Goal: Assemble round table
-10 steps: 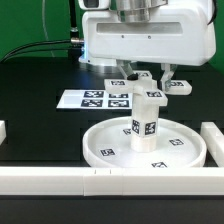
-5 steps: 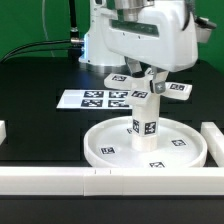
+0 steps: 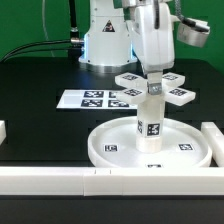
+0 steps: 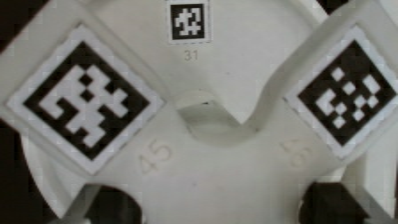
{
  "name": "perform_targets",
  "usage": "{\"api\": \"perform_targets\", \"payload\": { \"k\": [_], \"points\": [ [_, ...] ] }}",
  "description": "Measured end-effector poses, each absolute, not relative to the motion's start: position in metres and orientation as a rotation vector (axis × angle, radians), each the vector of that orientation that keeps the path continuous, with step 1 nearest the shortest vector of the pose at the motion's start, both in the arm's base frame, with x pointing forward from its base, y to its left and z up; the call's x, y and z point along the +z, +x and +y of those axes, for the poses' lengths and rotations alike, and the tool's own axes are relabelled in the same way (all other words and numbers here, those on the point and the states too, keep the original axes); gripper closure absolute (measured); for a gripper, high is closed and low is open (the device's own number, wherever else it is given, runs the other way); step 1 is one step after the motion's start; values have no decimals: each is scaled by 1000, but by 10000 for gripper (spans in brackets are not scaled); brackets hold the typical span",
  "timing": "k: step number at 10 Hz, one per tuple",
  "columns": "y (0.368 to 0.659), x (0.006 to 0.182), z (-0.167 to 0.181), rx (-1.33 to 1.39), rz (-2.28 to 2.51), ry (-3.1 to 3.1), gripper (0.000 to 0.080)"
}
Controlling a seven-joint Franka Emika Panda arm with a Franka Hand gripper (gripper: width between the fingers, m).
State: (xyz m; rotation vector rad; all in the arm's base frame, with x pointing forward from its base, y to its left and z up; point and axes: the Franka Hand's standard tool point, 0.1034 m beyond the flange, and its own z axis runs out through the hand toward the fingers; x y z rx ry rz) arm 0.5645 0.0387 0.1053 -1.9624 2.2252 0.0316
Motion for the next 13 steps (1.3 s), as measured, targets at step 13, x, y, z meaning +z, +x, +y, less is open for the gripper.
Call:
{"api": "perform_targets", "payload": {
  "k": [13],
  "points": [
    [567, 134, 42, 86, 2373, -1650, 150]
  ]
}}
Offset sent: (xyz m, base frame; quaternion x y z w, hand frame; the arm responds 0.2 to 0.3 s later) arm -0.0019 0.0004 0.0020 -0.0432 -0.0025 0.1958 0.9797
